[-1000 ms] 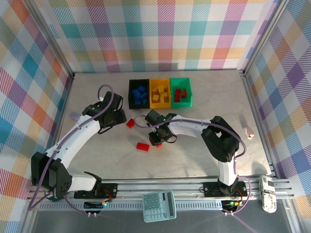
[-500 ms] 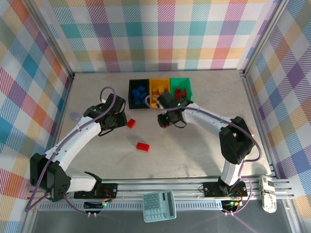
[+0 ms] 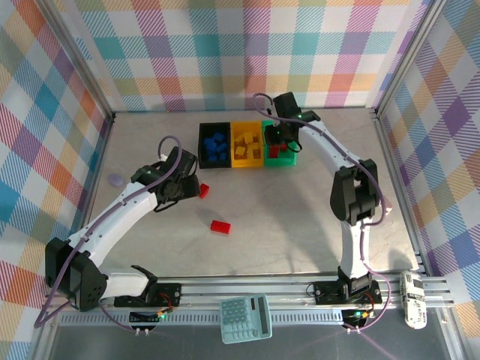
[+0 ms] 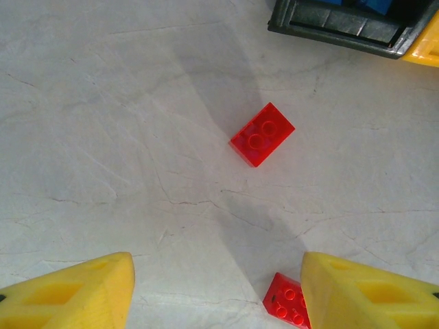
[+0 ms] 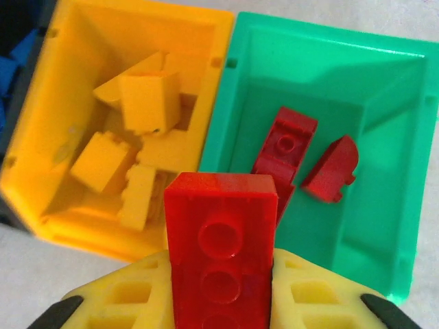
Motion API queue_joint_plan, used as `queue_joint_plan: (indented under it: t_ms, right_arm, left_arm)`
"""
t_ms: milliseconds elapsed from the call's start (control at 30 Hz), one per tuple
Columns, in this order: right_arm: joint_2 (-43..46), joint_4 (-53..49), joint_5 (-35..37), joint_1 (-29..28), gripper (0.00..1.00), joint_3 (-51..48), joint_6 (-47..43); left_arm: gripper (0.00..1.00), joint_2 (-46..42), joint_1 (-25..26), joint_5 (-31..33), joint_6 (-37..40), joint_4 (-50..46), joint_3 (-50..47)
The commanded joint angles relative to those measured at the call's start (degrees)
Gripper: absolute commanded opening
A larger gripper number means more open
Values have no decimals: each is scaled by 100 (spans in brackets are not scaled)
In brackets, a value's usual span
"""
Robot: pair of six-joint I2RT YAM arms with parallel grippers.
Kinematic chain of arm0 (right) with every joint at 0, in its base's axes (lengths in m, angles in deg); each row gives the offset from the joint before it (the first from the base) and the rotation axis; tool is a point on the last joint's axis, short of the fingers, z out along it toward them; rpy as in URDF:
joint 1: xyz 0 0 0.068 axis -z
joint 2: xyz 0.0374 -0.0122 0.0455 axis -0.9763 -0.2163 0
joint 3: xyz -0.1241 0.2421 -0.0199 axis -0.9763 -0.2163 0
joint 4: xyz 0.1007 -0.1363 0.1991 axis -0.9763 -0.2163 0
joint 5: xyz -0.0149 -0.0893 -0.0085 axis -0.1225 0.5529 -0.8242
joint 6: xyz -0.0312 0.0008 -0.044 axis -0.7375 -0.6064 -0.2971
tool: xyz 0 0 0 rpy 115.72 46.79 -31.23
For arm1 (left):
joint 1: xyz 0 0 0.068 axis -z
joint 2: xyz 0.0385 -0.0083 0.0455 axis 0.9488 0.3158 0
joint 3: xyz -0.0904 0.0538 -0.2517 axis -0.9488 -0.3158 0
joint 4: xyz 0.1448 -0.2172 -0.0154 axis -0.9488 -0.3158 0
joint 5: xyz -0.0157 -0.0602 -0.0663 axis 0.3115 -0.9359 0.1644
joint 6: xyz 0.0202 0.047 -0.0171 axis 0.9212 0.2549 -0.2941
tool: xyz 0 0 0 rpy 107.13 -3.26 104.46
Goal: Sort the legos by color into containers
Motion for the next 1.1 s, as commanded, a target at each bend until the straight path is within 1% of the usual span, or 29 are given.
queue_joint_plan:
  t_ms: [0,100,167,200,267,300,367,433,533,667,800,900,1067]
  right_arm:
    - [-518,-443,-124,115,28,700,-124]
    - [-974,-717,-97,205,30,1351,-142]
    - [-1205,-882,-97,254,35,1688,-141]
    - [-1282,-966,-114,279,39,1819,-141]
    - [-1320,-1049,-166,297,52,1924,-165]
    - [-1286,-1076,-183,297,57,1902,-177]
    - [-1147,-1057,-199,302,63,1747,-194]
    - [-920,-968,-218,299,65,1471,-198]
    - [-449,-808,-311,299,66,863,-122]
    - [494,-371,-562,290,66,-366,104]
    - [1545,63,-810,291,66,-1726,360]
    - [2246,217,-914,283,67,-2584,486]
    - [3140,109,-744,290,69,-3504,514]
  left_arm:
    - [65,-20,45,144,80,-226,122]
    - [66,10,51,14,120,-154,147]
    - [66,2,56,-56,120,-72,118]
    - [67,16,51,-61,127,-50,116]
    - [67,81,58,-43,153,-51,132]
    - [67,113,58,-35,177,-43,142]
    - [68,182,58,-54,221,22,139]
    - [70,258,56,-93,260,149,109]
    - [71,469,57,-130,345,343,101]
    - [73,883,49,2,621,652,136]
    - [76,1435,41,112,1051,774,374]
    - [76,1913,2,45,1436,802,628]
    - [75,2660,-156,-198,2045,810,939]
